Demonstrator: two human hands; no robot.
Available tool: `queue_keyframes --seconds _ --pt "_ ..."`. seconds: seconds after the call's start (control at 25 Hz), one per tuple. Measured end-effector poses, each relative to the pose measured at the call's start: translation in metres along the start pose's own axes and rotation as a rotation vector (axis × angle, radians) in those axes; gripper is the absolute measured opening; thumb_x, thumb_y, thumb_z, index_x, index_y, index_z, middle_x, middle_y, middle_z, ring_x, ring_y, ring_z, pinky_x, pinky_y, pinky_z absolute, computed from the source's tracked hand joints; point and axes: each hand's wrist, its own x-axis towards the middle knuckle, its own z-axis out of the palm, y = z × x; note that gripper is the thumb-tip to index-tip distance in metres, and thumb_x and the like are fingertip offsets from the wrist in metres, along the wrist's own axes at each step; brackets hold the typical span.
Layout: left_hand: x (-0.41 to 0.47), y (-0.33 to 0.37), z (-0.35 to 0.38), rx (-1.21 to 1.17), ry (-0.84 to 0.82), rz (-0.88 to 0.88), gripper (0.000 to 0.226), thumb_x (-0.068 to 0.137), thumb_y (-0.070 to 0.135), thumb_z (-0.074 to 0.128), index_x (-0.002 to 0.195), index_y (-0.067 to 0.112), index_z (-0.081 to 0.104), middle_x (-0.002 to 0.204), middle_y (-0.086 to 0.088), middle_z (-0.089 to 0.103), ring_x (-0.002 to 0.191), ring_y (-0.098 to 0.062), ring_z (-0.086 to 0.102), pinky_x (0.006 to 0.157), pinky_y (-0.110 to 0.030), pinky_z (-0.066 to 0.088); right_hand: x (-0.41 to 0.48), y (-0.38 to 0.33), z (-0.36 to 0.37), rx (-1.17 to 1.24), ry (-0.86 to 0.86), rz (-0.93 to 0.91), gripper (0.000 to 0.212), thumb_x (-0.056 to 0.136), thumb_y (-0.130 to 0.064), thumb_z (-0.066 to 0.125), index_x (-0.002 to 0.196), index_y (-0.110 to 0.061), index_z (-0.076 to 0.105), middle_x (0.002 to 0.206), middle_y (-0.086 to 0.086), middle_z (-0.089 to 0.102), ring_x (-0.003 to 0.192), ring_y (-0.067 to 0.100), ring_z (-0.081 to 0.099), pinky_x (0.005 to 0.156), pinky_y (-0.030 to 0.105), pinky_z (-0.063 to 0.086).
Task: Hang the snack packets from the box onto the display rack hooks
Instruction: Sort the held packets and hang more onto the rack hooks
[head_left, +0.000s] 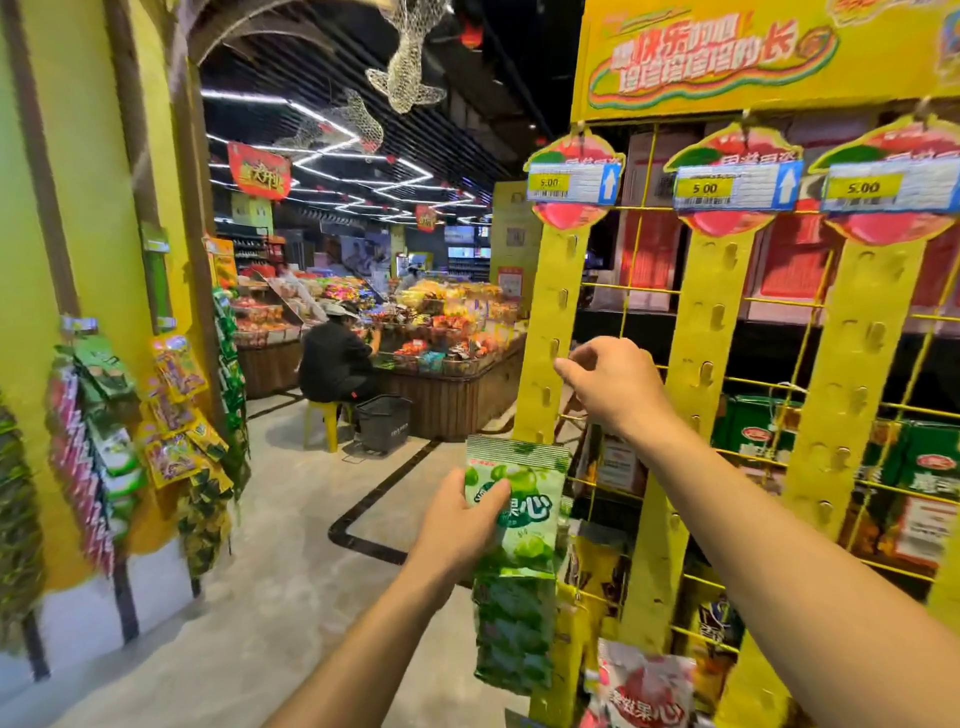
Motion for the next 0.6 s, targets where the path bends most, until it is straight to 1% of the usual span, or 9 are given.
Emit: queue_keyframes --seconds 0.08,0.16,0.2,0.24,0.32,0.44,0.48,0.52,0.6 --pt "0.014 -0.001 -0.006 0.007 -0.036 0.026 0.015 0.103 0.026 0.064 0.118 0.025 0.064 0.109 0.004 0.078 0.088 -0.001 0.076 0.069 -0.022 0.06 0.001 -0.003 0.003 0.043 0.022 0.038 0.023 0.093 -0.039 0.068 0.092 -0.017 0.072 0.079 -0.003 0.072 0.068 0.012 0.07 0.07 0.03 0.057" --pt "0.027 -0.004 -0.006 0.025 -0.077 0.058 0.015 0.102 0.027 0.065 0.117 0.027 0.064 0.115 0.003 0.076 0.096 -0.005 0.075 0.077 -0.024 0.061 -0.001 -0.007 0.002 0.022 0.03 0.055 0.017 0.093 -0.035 0.069 0.087 -0.019 0.068 0.069 -0.012 0.064 0.054 -0.001 0.061 0.056 0.019 0.049" --pt "0.031 -0.003 -0.005 0.025 -0.094 0.061 0.013 0.102 0.027 0.064 0.115 0.027 0.063 0.114 0.003 0.076 0.096 -0.004 0.073 0.075 -0.019 0.059 -0.002 -0.008 0.003 0.028 0.035 0.059 0.015 0.093 -0.033 0.07 0.086 -0.02 0.068 0.068 -0.012 0.064 0.052 -0.002 0.061 0.055 0.02 0.05" --pt "0.033 -0.002 -0.003 0.023 -0.112 0.062 0.009 0.103 0.026 0.064 0.111 0.028 0.062 0.111 0.005 0.075 0.093 0.0 0.072 0.069 -0.013 0.055 -0.002 -0.008 0.004 0.043 0.048 0.057 0.014 0.093 -0.031 0.07 0.086 -0.02 0.069 0.071 -0.009 0.068 0.051 0.002 0.064 0.058 0.024 0.055" --pt "0.039 -0.002 0.001 0.028 -0.145 0.062 0.008 0.103 0.025 0.063 0.101 0.03 0.059 0.103 0.012 0.072 0.085 0.008 0.067 0.06 -0.007 0.05 -0.003 -0.009 0.004 0.063 0.062 0.051 0.013 0.093 -0.03 0.071 0.088 -0.018 0.074 0.078 -0.003 0.074 0.055 0.009 0.069 0.063 0.029 0.059" --pt "0.044 0.001 0.005 0.049 -0.153 0.077 0.011 0.103 0.026 0.063 0.096 0.031 0.058 0.1 0.014 0.071 0.084 0.009 0.066 0.062 -0.009 0.049 -0.003 -0.009 0.004 0.09 0.055 0.068 0.01 0.093 -0.027 0.071 0.088 -0.019 0.074 0.078 -0.002 0.075 0.051 0.007 0.068 0.053 0.019 0.051" --pt "0.048 0.001 0.006 0.052 -0.148 0.089 0.012 0.103 0.026 0.063 0.094 0.032 0.058 0.097 0.015 0.071 0.081 0.011 0.066 0.062 -0.009 0.049 -0.003 -0.009 0.004 0.091 0.057 0.067 0.009 0.092 -0.027 0.072 0.088 -0.02 0.073 0.077 -0.003 0.075 0.049 0.006 0.068 0.053 0.019 0.05" --pt "0.051 0.003 0.007 0.05 -0.137 0.103 0.012 0.103 0.026 0.063 0.094 0.032 0.058 0.095 0.017 0.071 0.079 0.012 0.066 0.062 -0.009 0.048 -0.002 -0.009 0.004 0.088 0.063 0.065 0.009 0.092 -0.027 0.072 0.088 -0.02 0.074 0.076 -0.003 0.074 0.049 0.006 0.068 0.055 0.021 0.052" --pt "0.058 0.004 0.008 0.053 -0.116 0.131 0.003 0.102 0.029 0.065 0.101 0.031 0.062 0.1 0.014 0.073 0.088 0.008 0.068 0.069 -0.014 0.052 0.0 -0.008 0.007 0.085 0.074 0.065 0.01 0.091 -0.028 0.073 0.088 -0.019 0.075 0.076 -0.004 0.075 0.052 0.008 0.07 0.061 0.027 0.057"
